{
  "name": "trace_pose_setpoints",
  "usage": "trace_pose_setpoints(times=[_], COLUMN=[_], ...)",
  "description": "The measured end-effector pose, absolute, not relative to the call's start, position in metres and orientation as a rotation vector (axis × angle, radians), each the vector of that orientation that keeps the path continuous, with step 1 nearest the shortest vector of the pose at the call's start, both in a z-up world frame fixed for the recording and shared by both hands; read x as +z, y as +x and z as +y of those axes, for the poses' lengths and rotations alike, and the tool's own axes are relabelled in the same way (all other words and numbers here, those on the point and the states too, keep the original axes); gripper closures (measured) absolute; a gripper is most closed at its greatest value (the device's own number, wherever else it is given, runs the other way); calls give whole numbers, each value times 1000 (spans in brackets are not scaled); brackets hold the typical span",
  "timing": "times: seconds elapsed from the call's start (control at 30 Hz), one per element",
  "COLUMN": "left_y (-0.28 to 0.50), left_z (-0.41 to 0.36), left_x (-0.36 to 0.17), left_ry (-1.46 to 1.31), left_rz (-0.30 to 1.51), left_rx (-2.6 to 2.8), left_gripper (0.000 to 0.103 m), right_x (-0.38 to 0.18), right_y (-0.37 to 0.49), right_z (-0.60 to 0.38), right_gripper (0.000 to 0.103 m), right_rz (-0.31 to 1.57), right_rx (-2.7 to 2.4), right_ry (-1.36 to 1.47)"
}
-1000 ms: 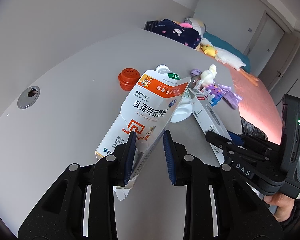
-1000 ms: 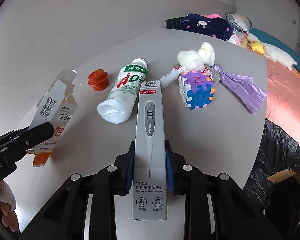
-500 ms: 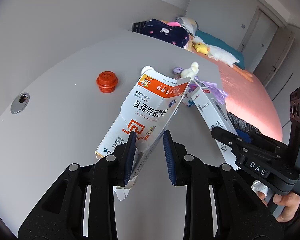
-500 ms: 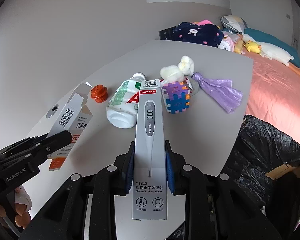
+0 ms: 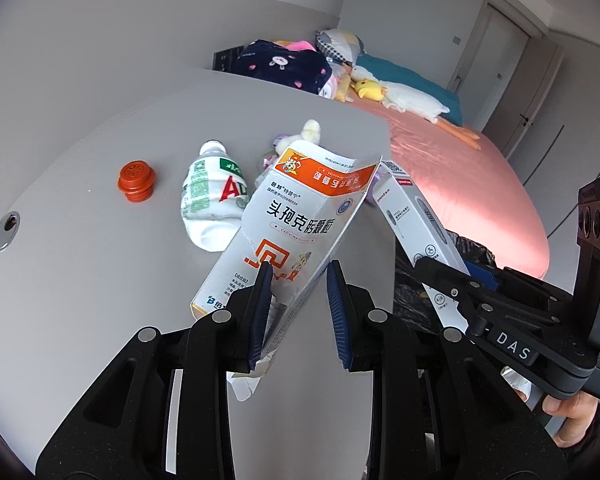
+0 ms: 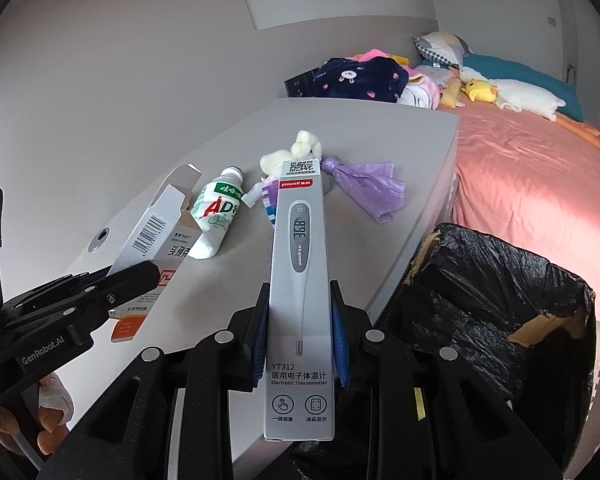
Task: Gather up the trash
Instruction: 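Carry the carton and thermometer box over the trash bin with both tools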
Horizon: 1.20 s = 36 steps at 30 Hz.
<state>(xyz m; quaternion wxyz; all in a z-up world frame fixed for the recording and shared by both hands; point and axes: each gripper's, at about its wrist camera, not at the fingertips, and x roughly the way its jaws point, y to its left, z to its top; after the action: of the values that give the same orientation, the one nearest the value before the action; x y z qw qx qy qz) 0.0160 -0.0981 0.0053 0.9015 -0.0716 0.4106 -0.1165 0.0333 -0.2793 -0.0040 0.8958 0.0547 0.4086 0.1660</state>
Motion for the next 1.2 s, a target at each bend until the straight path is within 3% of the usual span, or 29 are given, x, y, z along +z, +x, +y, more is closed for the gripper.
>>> trace_pose_setpoints(times=[1.2], left_y=[22], left_z=[-241], left_x=[11], left_ry=[-5], left_rz=[879], left_rx=[-498], left_gripper=[74], right_x=[9], right_y=[-8], right_z=[-421], right_gripper=[75], right_rz=[790], right_rx=[88], right_ry=[238])
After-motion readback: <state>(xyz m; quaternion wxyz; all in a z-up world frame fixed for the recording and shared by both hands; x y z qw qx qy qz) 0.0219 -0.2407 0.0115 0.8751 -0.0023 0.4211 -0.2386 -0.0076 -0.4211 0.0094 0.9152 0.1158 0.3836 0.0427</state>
